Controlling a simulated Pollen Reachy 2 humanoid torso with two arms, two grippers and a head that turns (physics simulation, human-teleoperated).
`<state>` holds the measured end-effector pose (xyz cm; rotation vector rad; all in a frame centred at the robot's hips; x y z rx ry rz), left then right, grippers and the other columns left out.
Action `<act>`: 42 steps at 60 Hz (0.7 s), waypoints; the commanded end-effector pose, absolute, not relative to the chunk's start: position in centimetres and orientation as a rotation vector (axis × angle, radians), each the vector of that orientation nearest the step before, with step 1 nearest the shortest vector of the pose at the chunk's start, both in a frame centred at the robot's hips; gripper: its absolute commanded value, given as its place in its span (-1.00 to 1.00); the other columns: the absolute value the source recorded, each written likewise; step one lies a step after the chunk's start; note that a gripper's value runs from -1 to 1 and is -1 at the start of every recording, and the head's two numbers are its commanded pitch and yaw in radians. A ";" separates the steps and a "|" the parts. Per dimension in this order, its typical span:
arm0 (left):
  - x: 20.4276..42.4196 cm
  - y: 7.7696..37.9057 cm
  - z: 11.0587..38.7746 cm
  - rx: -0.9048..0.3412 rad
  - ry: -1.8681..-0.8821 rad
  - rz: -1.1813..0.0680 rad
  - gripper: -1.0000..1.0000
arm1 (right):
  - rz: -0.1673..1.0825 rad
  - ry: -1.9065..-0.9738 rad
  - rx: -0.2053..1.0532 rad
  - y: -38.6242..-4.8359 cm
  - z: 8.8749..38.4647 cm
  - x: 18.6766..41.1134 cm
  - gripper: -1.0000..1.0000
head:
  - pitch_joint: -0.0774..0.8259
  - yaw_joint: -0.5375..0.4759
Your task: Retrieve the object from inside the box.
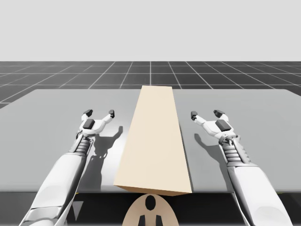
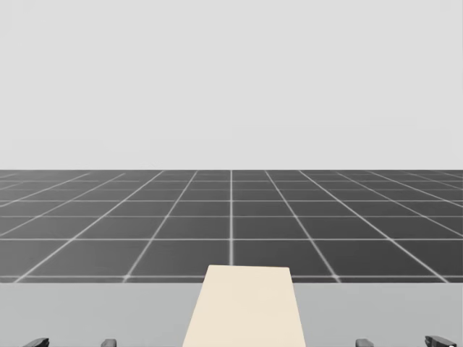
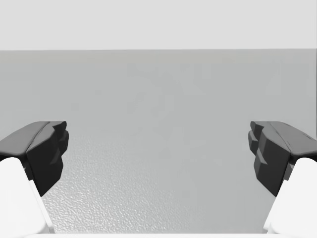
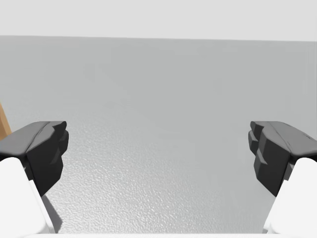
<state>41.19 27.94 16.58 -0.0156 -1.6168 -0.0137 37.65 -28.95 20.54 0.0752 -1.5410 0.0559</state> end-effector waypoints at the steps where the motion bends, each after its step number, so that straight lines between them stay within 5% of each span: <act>1: 41.2 27.9 16.6 -0.016 -1.612 -0.015 -1.00 | 0.063 -1.529 0.073 -28.8 20.3 37.4 -1.00 | -0.86 0.06; 15: 41.3 27.8 15.9 -0.042 -1.525 -0.093 -1.00 | 0.186 -1.501 0.098 -28.1 19.5 37.4 -1.00 | -0.85 0.06; 25: 40.5 26.0 15.1 -0.088 -1.474 -0.315 -1.00 | 0.342 -1.454 0.216 -26.8 18.7 36.8 -1.00 | -0.84 0.05; 42: 37.0 22.8 15.3 -0.353 -1.480 -0.677 -1.00 | 0.657 -1.456 0.451 -24.1 18.3 34.7 -1.00 | -0.84 0.04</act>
